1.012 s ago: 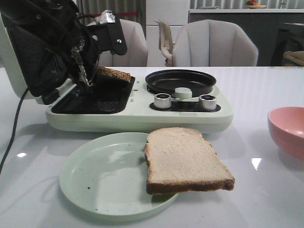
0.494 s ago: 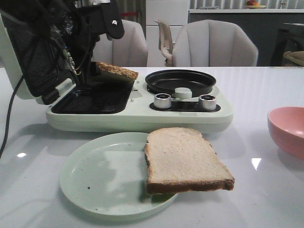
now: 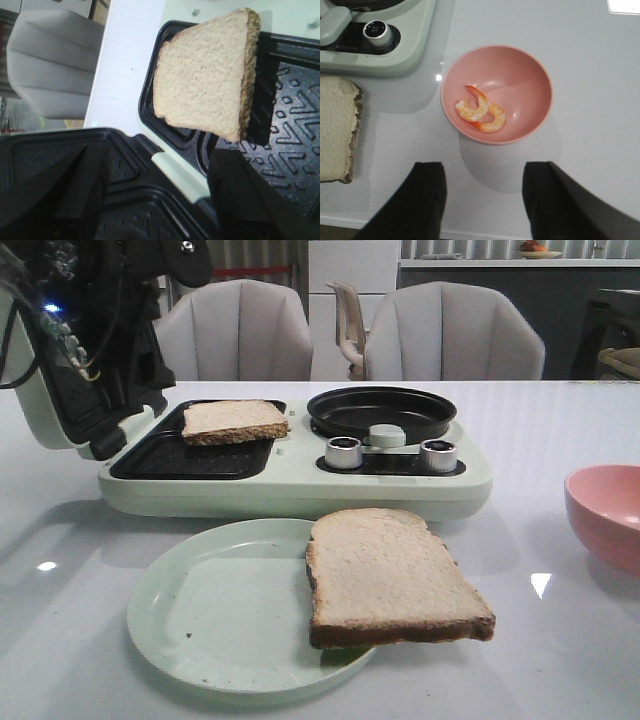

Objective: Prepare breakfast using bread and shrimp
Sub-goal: 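Open the left gripper and withdraw it from the sandwich maker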

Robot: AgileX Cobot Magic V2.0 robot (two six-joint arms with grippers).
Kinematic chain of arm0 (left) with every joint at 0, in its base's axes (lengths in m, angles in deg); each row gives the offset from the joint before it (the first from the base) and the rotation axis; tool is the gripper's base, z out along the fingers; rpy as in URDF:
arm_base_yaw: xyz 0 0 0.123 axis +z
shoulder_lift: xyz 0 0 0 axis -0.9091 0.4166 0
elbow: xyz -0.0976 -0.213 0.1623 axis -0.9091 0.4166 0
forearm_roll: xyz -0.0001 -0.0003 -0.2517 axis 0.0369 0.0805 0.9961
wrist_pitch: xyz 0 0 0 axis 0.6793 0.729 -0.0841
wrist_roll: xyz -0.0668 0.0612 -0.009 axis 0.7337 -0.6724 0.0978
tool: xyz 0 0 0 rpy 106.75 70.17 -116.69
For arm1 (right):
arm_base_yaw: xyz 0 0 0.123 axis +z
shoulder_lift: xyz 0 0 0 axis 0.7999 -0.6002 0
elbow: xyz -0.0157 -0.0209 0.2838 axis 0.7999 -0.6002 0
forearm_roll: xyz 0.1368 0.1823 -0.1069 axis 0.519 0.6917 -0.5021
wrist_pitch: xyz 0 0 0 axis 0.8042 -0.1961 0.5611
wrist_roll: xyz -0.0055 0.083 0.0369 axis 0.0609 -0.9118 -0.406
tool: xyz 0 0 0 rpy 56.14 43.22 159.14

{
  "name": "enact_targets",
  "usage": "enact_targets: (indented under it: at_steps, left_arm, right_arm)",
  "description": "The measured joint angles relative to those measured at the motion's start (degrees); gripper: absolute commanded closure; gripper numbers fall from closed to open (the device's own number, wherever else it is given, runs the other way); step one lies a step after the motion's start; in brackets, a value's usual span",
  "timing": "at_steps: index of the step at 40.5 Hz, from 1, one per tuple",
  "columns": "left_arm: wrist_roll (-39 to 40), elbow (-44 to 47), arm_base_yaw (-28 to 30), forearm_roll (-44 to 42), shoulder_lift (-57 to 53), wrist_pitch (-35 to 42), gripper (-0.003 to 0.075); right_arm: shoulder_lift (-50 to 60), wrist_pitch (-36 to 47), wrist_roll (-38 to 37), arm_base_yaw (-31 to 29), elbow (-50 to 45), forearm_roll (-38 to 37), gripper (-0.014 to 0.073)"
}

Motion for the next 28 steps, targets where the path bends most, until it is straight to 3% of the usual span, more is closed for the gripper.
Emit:
enact_targets:
  at_steps: [2, 6, 16, 21, 28]
  left_arm:
    - [2.1, 1.2, -1.5, 2.9, -1.3, -4.6, 0.0246]
    - [2.4, 2.3, -5.6, 16.9, -4.4, -12.5, 0.0246]
    - [-18.8, 2.7, -12.8, 62.4, -11.7, -32.1, 0.0246]
    - [-26.5, 4.3, -14.5, 76.7, -16.1, -35.1, 0.0246]
    - [-32.0, 8.7, -17.4, 87.3, -25.7, -34.0, 0.0246]
  right_arm:
    - [0.0, 0.0, 0.0, 0.0, 0.0, 0.0, 0.0129]
    - [0.0, 0.0, 0.0, 0.0, 0.0, 0.0, 0.0129]
    - [0.0, 0.0, 0.0, 0.0, 0.0, 0.0, 0.0129]
    - [0.0, 0.0, 0.0, 0.0, 0.0, 0.0, 0.0129]
    - [0.0, 0.0, 0.0, 0.0, 0.0, 0.0, 0.0129]
